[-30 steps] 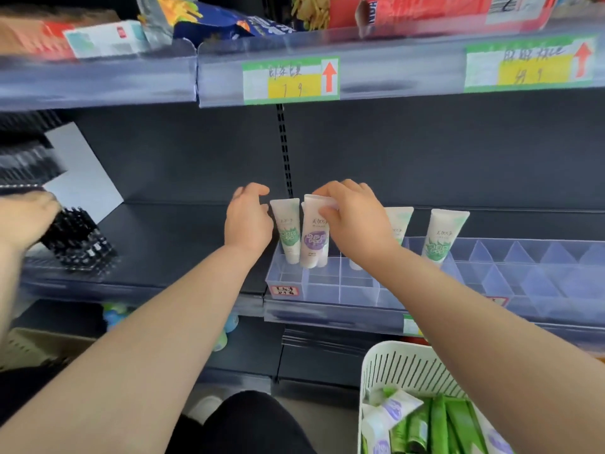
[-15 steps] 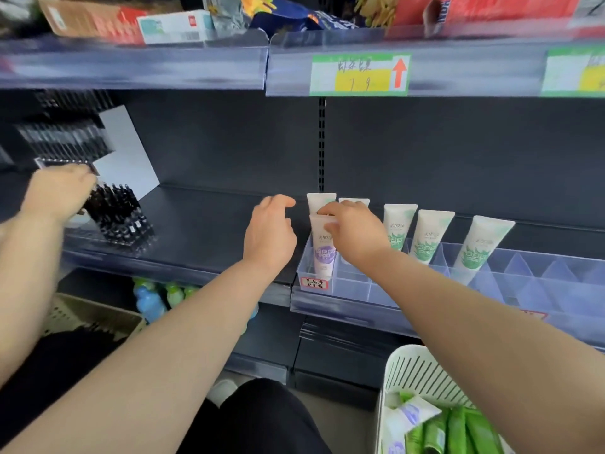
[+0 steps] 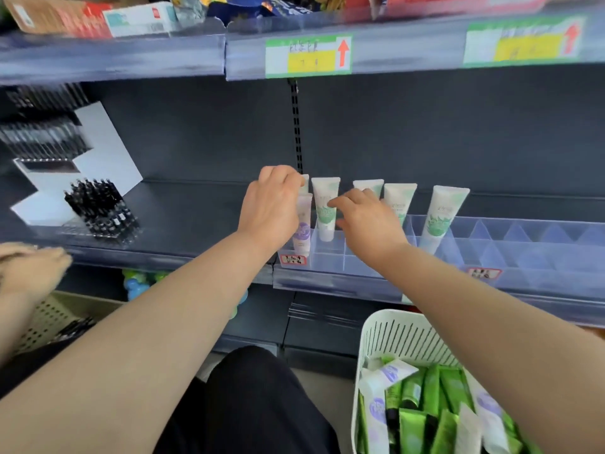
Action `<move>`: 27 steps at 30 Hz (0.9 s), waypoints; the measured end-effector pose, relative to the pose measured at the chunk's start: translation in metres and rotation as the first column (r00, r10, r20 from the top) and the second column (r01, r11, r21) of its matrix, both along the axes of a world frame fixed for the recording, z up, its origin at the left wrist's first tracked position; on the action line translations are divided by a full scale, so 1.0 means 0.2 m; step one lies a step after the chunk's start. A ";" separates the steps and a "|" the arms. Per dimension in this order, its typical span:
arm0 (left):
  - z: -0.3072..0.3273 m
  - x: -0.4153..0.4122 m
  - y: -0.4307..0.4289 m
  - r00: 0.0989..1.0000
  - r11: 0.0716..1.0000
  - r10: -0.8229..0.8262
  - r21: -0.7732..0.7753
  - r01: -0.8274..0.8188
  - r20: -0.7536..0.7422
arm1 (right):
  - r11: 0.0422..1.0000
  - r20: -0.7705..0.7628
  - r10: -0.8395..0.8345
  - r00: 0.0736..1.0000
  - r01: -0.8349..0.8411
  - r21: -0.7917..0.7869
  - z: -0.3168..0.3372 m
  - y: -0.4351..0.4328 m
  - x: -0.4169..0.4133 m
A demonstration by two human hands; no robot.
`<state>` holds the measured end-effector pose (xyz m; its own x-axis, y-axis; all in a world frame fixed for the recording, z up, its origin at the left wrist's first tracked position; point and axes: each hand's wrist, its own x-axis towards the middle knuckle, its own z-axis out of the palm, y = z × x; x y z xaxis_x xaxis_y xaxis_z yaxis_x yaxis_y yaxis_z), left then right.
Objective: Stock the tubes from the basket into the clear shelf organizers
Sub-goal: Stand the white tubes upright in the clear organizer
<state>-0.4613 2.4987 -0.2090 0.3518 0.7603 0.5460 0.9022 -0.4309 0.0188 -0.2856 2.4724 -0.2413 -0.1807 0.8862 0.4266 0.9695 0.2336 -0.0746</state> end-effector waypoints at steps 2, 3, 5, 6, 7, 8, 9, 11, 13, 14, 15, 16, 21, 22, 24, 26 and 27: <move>-0.01 0.09 -0.05 0.997 0.998 -0.064 0.012 0.065 -0.032 | 1.000 0.025 -0.014 1.000 0.015 -0.014 -0.05 -0.10 0.09; -0.03 0.13 -0.08 0.994 0.995 -0.096 0.013 0.097 -0.045 | 0.999 0.035 -0.028 0.999 0.029 -0.027 -0.08 -0.16 0.15; -0.08 0.23 -0.14 0.984 0.985 -0.170 0.006 0.171 -0.053 | 0.996 0.037 -0.064 0.997 0.066 -0.054 -0.17 -0.29 0.28; -0.11 0.28 -0.18 0.976 0.977 -0.214 -0.006 0.214 -0.049 | 0.994 0.037 -0.083 0.996 0.086 -0.068 -0.22 -0.36 0.35; -0.15 0.33 -0.22 0.965 0.966 -0.257 -0.022 0.256 -0.045 | 0.990 0.040 -0.106 0.994 0.109 -0.085 -0.27 -0.43 0.41; -0.19 0.39 -0.25 0.955 0.955 -0.295 -0.038 0.293 -0.045 | 0.985 0.043 -0.130 0.991 0.134 -0.109 -0.33 -0.50 0.48; -0.24 0.44 -0.29 0.944 0.945 -0.326 -0.059 0.323 -0.050 | 0.976 0.043 -0.157 0.987 0.162 -0.142 -0.38 -0.57 0.54; -0.35 0.54 -0.36 0.924 0.920 -0.380 -0.127 0.371 -0.049 | 0.953 0.043 -0.216 0.975 0.220 -0.208 -0.49 -0.70 0.66; -0.48 0.63 -0.43 0.910 0.889 -0.414 -0.230 0.397 -0.030 | 0.918 0.068 -0.265 0.962 0.273 -0.287 -0.59 -0.81 0.77; -0.55 0.67 -0.46 0.906 0.872 -0.423 -0.283 0.400 -0.023 | 0.897 0.078 -0.289 0.954 0.298 -0.327 -0.63 -0.86 0.82; -0.62 0.72 -0.49 0.903 0.854 -0.429 -0.335 0.398 -0.022 | 0.874 0.078 -0.315 0.946 0.321 -0.364 -0.68 -0.90 0.87; -0.68 0.76 -0.52 0.901 0.834 -0.433 -0.390 0.391 -0.024 | 0.853 0.066 -0.340 0.938 0.337 -0.399 -0.72 -0.94 0.90; -0.97 0.90 -0.63 0.921 0.711 -0.387 -0.651 0.266 -0.047 | 0.822 -0.081 -0.381 0.921 0.297 -0.486 -0.86 -1.06 0.89; -1.01 0.91 -0.64 0.930 0.694 -0.365 -0.680 0.235 -0.050 | 0.823 -0.104 -0.373 0.922 0.277 -0.496 -0.88 -1.08 0.86; -1.07 0.92 -0.65 0.945 0.661 -0.318 -0.732 0.163 -0.077 | 0.805 -0.121 -0.339 0.933 0.221 -0.551 -0.93 -1.09 0.83; -1.12 0.91 -0.63 0.950 0.633 -0.289 -0.768 0.097 -0.118 | 0.754 -0.180 -0.281 0.943 0.101 -0.649 -0.98 -1.09 0.82; -1.14 0.90 -0.63 0.950 0.624 -0.277 -0.779 0.065 -0.143 | 0.729 -0.208 -0.245 0.947 0.038 -0.683 -0.99 -1.09 0.82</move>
<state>-0.2805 2.3734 -0.4361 0.5503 0.7759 -0.3086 0.8349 -0.5054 0.2180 -0.1208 2.2544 -0.4390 -0.0010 0.9631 -0.2693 0.9033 -0.1147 -0.4135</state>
